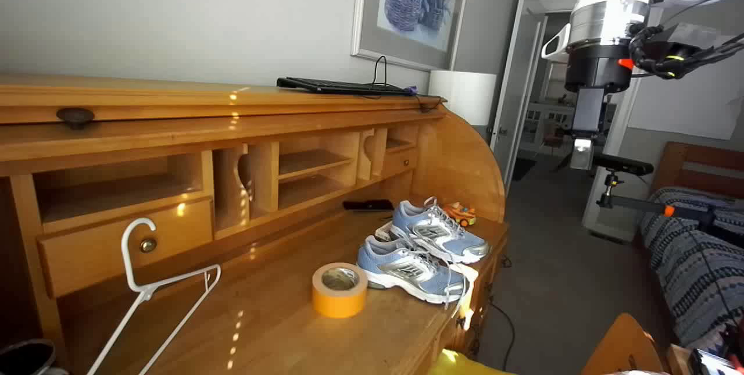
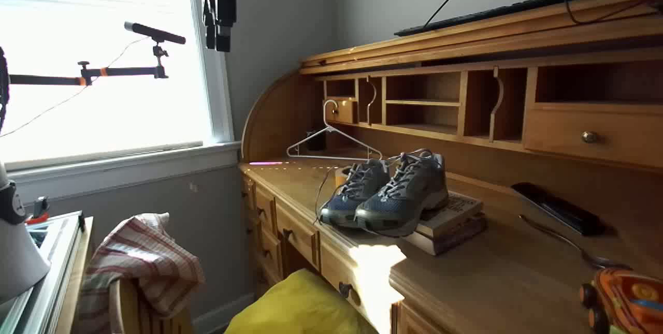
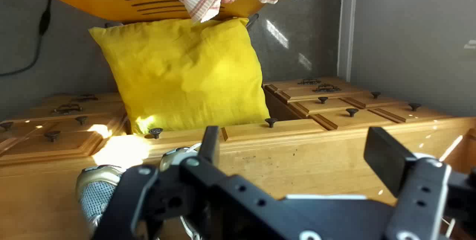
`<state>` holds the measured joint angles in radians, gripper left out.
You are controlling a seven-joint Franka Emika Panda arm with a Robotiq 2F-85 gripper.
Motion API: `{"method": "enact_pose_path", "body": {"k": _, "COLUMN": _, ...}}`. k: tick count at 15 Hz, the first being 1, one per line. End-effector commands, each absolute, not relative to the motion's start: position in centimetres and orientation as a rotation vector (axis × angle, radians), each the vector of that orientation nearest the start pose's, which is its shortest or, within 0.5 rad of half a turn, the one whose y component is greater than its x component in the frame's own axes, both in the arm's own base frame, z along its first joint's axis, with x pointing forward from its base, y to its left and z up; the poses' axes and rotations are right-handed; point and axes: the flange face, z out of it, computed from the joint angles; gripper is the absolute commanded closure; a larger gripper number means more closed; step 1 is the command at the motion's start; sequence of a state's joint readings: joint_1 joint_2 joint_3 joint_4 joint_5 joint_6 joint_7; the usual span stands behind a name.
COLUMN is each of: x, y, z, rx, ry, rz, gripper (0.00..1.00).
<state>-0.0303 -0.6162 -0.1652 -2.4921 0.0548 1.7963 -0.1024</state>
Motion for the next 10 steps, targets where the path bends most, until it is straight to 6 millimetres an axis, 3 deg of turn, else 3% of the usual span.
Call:
{"method": "enact_pose_path", "body": {"k": 1, "x": 35.0, "y": -6.9, "z": 48.6, "rx": -2.980, "ry": 0.110, "rz": 0.100, "gripper": 0.00}}
{"method": "enact_pose_path", "body": {"k": 6, "x": 35.0, "y": -6.9, "z": 48.6, "rx": -2.980, "ry": 0.110, "rz": 0.100, "gripper": 0.00}}
{"method": "enact_pose_path", "body": {"k": 10, "x": 36.1, "y": -10.9, "z": 49.0, "rx": -3.028, "ry": 0.326, "rz": 0.006, "gripper": 0.00}}
